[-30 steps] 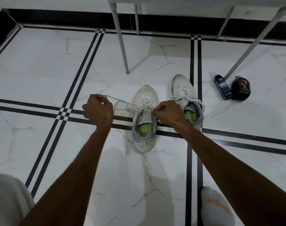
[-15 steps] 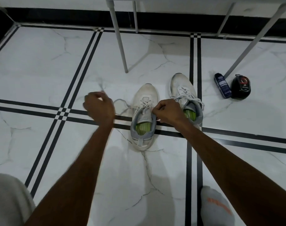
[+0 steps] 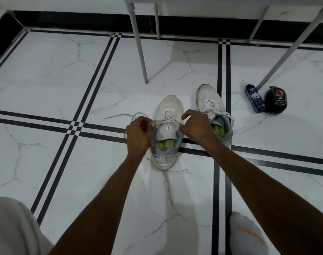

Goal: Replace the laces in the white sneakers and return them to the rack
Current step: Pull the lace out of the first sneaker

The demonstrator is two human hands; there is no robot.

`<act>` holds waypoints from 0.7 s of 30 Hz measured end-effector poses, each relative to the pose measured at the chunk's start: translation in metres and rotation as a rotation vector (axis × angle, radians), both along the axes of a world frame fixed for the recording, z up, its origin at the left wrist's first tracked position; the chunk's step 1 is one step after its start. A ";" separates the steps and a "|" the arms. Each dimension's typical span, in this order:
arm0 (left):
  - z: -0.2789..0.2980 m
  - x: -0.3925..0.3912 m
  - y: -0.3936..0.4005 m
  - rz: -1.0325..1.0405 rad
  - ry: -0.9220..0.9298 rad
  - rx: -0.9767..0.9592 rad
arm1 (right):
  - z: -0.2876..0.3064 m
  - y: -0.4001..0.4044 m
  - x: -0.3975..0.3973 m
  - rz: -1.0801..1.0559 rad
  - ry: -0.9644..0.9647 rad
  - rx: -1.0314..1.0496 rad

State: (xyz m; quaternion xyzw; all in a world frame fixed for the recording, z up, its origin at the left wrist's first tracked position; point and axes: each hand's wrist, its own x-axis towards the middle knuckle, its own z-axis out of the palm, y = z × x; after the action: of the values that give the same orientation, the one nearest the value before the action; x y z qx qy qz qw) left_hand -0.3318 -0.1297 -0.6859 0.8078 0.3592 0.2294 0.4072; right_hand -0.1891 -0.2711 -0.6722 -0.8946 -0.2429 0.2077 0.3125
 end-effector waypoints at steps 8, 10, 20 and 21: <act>-0.004 -0.004 -0.004 -0.006 -0.034 -0.248 | 0.009 0.037 -0.027 0.366 -0.386 -0.116; -0.004 -0.005 -0.006 -0.017 -0.029 -0.256 | 0.003 0.042 -0.031 0.448 -0.440 -0.126; -0.001 -0.011 -0.007 0.016 -0.048 -0.204 | 0.006 0.025 -0.008 0.128 -0.132 0.122; 0.000 -0.010 -0.008 0.012 -0.048 -0.197 | 0.004 0.031 -0.020 0.234 -0.136 0.065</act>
State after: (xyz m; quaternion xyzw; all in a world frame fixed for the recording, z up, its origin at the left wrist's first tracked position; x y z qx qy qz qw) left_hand -0.3418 -0.1373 -0.6861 0.7559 0.3752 0.2147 0.4917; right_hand -0.2093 -0.2397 -0.6677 -0.8614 -0.3728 0.1736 0.2980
